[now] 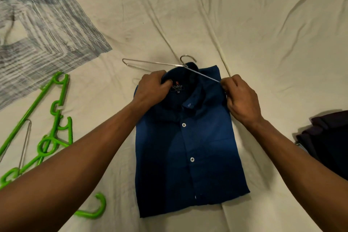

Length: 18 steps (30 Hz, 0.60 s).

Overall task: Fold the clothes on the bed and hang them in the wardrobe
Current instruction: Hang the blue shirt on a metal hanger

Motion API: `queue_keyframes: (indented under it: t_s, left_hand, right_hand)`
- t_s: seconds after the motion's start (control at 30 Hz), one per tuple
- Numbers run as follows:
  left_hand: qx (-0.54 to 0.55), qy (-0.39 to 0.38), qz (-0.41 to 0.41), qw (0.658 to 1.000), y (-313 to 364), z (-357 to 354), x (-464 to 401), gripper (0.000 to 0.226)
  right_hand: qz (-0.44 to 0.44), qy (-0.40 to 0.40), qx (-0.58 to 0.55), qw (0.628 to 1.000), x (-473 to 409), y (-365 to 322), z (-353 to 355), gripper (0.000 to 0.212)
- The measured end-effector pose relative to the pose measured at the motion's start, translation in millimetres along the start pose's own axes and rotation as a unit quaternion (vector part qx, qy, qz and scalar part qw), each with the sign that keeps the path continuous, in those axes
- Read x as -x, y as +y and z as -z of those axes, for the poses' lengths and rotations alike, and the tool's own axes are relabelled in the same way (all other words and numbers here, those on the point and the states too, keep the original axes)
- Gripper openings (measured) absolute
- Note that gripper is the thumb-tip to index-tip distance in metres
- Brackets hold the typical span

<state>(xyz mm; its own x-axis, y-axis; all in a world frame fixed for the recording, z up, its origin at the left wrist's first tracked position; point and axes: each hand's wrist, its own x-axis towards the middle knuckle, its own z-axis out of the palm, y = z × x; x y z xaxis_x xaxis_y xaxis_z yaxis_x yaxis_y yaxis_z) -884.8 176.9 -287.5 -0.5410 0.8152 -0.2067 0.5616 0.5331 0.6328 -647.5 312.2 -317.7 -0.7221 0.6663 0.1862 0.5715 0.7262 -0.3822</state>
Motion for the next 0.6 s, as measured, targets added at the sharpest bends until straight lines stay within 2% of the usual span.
queue_keyframes:
  t_s: [0.13,0.2,0.27,0.33,0.43,0.5,0.53,0.6]
  left_hand:
    - [0.016,-0.014,0.004,1.0,-2.7,4.1,2.2,0.036]
    - [-0.013,-0.065,-0.007,0.998,-10.2,10.2,1.7,0.051]
    - [-0.089,-0.139,-0.005,0.986,-22.0,23.2,-1.2,0.078]
    - [-0.155,-0.206,0.007,0.966,-33.9,39.6,-4.6,0.088]
    - [-0.178,-0.265,0.045,0.947,-49.8,59.1,-5.6,0.072]
    - [-0.143,-0.258,0.057,0.954,-61.7,64.4,-5.4,0.041]
    - [-0.089,-0.238,0.071,0.965,-67.8,64.1,-5.2,0.028]
    - [0.067,-0.177,0.128,0.974,-76.8,60.4,1.1,0.02]
  right_hand:
    - [0.024,-0.011,-0.033,0.999,9.4,2.5,-2.9,0.032]
    - [0.022,-0.008,-0.049,0.999,12.9,0.4,-3.2,0.038]
    - [0.028,-0.009,-0.054,0.998,15.4,-1.7,-3.1,0.041]
    - [0.035,-0.014,-0.057,0.998,16.8,-2.3,-3.6,0.041]
    - [0.028,-0.009,-0.069,0.997,19.7,-3.8,-8.4,0.033]
    - [0.016,-0.002,-0.075,0.997,21.1,-4.6,-11.3,0.027]
    - [0.012,-0.002,-0.078,0.997,21.5,-4.6,-12.3,0.026]
    - [0.013,-0.003,-0.09,0.996,21.8,-4.6,-12.6,0.024]
